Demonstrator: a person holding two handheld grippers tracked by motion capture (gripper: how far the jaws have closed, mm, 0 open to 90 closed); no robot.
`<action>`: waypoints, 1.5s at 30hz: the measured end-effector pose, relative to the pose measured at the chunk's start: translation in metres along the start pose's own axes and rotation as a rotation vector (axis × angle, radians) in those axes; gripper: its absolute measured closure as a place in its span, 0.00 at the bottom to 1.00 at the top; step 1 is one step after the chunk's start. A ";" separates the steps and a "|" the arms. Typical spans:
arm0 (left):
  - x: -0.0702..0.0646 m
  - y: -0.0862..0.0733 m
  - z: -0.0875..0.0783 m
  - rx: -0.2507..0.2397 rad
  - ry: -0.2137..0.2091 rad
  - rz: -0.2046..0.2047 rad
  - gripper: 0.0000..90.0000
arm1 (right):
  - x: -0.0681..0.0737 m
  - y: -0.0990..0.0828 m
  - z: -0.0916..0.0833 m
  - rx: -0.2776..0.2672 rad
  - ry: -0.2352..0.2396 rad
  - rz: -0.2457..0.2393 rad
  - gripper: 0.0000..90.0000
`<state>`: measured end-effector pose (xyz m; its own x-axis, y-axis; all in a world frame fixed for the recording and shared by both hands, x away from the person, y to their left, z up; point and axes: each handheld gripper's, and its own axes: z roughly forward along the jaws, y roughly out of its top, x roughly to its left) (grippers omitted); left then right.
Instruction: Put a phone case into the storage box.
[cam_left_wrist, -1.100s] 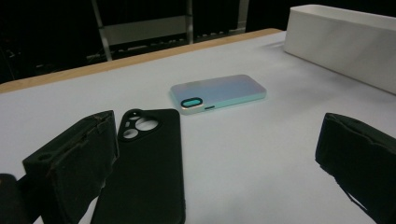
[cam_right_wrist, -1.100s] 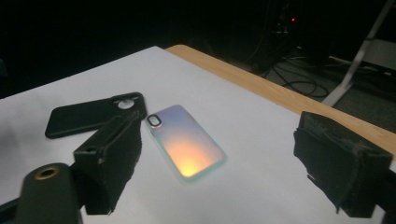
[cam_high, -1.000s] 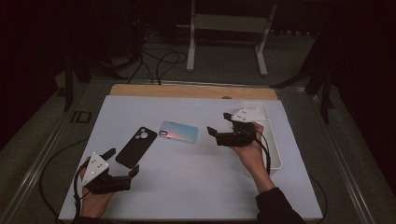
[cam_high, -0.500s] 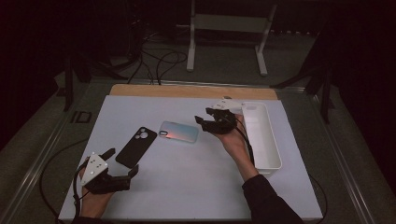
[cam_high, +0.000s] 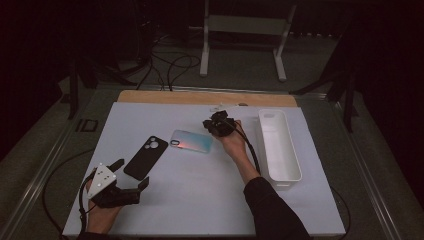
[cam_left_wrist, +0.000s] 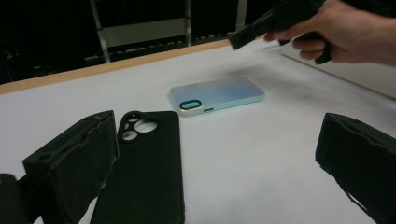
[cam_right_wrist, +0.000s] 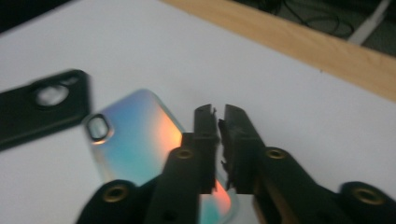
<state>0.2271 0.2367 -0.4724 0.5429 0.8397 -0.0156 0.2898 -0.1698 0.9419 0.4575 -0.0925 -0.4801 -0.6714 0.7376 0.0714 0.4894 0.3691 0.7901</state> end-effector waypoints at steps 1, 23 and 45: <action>0.000 0.000 0.000 -0.001 0.001 -0.001 0.00 | 0.000 0.000 0.004 0.010 -0.004 0.001 0.99; 0.001 -0.001 -0.005 -0.012 0.008 -0.010 0.00 | 0.006 -0.020 0.037 0.242 -0.028 -0.052 1.00; -0.001 -0.001 -0.003 -0.003 0.006 -0.006 0.00 | 0.049 -0.037 -0.012 0.185 0.032 -0.133 0.92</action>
<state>0.2241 0.2377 -0.4719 0.5362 0.8439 -0.0196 0.2908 -0.1629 0.9428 0.4001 -0.0764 -0.4983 -0.7527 0.6584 -0.0048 0.4869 0.5615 0.6690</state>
